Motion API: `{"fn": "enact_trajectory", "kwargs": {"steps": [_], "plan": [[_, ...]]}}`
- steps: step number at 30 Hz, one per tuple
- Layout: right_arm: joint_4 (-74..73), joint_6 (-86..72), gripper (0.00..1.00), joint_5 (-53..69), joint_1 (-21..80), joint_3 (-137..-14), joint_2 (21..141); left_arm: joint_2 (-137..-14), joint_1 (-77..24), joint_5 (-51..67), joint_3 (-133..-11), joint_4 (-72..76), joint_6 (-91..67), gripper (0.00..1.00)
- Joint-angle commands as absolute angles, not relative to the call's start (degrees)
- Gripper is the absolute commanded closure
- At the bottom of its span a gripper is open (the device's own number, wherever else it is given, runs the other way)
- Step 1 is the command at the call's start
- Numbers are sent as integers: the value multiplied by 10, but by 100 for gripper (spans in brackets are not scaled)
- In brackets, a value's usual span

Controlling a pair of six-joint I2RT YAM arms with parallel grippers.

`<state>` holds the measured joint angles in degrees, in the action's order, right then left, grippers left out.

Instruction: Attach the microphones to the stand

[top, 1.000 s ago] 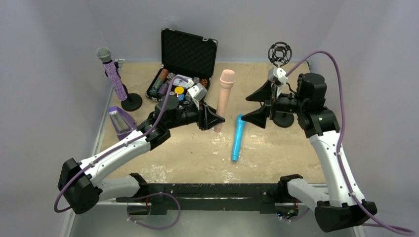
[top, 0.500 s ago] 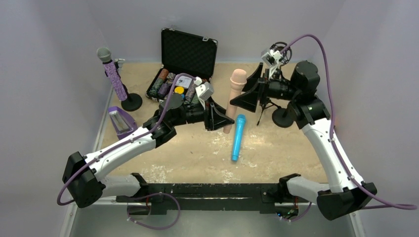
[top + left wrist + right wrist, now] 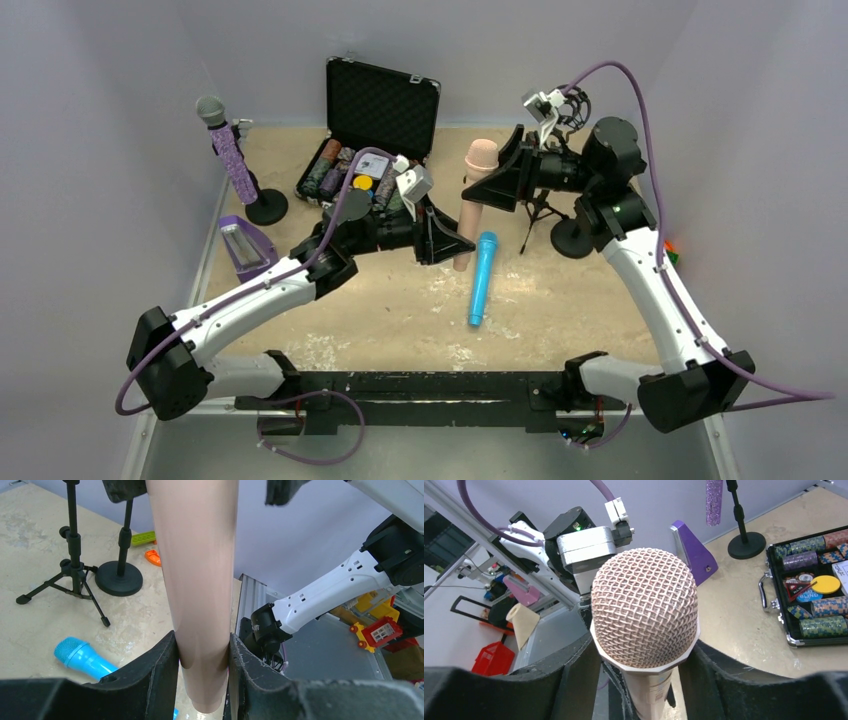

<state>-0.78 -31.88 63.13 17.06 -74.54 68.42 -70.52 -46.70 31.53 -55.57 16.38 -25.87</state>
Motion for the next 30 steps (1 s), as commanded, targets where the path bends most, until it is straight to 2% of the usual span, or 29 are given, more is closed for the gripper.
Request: {"fn": "enact_trajectory", "kwargs": {"steps": [1, 4, 6, 7, 12, 13, 14, 17, 21, 30], "plan": [[15, -326, 48, 662, 184, -758, 694, -681, -471, 305, -568, 210, -273, 96], [12, -322, 71, 672, 190, -763, 701, -673, -471, 296, -568, 206, -276, 88], [4, -315, 87, 676, 190, -773, 705, -663, -470, 281, -565, 199, -281, 74], [-14, -298, 91, 677, 189, -783, 706, -656, -470, 270, -564, 194, -282, 64], [-133, -176, 100, 642, 131, -903, 719, -561, -461, 190, -511, 170, -255, 25], [-139, -160, 100, 630, 109, -926, 722, -534, -459, 163, -496, 159, -248, 11], [-146, -144, 100, 611, 84, -948, 725, -509, -457, 136, -481, 145, -243, 2], [-177, -52, 100, 503, 39, -1014, 739, -444, -453, 89, -446, 90, -219, 1], [-118, 49, 100, 328, 36, -1014, 740, -398, -451, 81, -415, 28, -217, 1], [-72, 73, 100, 131, 26, -1082, 817, -311, -451, 77, -326, -21, -268, 1]]}}
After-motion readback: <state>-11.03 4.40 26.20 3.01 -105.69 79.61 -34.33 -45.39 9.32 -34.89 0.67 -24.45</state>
